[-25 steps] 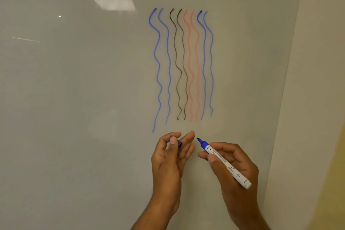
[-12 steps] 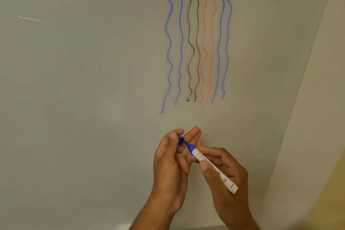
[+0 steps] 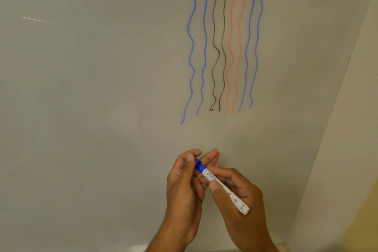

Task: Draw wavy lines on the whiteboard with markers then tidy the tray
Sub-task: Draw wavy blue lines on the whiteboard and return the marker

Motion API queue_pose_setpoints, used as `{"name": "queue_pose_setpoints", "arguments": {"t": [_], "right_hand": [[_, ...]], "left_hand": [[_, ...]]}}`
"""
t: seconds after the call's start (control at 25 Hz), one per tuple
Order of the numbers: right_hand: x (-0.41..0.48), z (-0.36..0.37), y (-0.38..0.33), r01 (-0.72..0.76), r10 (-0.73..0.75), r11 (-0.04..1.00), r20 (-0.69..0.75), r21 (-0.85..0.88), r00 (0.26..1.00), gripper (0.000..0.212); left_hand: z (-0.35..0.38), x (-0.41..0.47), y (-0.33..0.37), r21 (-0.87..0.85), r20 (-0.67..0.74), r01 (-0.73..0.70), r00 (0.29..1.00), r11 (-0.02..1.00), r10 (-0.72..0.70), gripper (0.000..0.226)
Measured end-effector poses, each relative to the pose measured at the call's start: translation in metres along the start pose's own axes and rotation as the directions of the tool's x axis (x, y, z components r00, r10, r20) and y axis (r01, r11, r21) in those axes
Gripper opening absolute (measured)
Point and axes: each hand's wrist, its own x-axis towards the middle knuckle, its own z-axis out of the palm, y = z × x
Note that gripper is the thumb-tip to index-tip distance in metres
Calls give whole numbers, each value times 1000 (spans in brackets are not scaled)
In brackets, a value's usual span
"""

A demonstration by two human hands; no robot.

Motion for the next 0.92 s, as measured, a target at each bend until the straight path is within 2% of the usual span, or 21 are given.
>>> {"name": "queue_pose_setpoints", "arguments": {"t": [0.2, 0.4, 0.6, 0.72, 0.84, 0.92], "right_hand": [[-1, 7, 14, -70, 70, 998, 14, 0, 997, 66], [-3, 14, 18, -130, 131, 991, 30, -9, 991, 72], [-8, 22, 28, -204, 202, 979, 59, 24, 978, 79], [-14, 25, 42, -237, 234, 971, 76, 24, 969, 75], [-18, 28, 54, -312, 308, 950, 112, 25, 945, 52], [-22, 30, 54, -287, 282, 957, 99, 38, 954, 66]], "left_hand": [[-8, 1, -4, 47, -24, 3, 1000, 999, -1, 32], [-14, 2, -6, 44, -37, -6, 999, 999, 8, 38], [-28, 4, -10, 49, -64, -2, 998, 999, 5, 33], [-35, 3, -16, 39, -86, -8, 996, 999, 11, 33], [-42, 1, -19, 30, -90, -12, 996, 999, 15, 36], [-49, -1, -17, 37, -83, -6, 997, 999, 9, 34]]}}
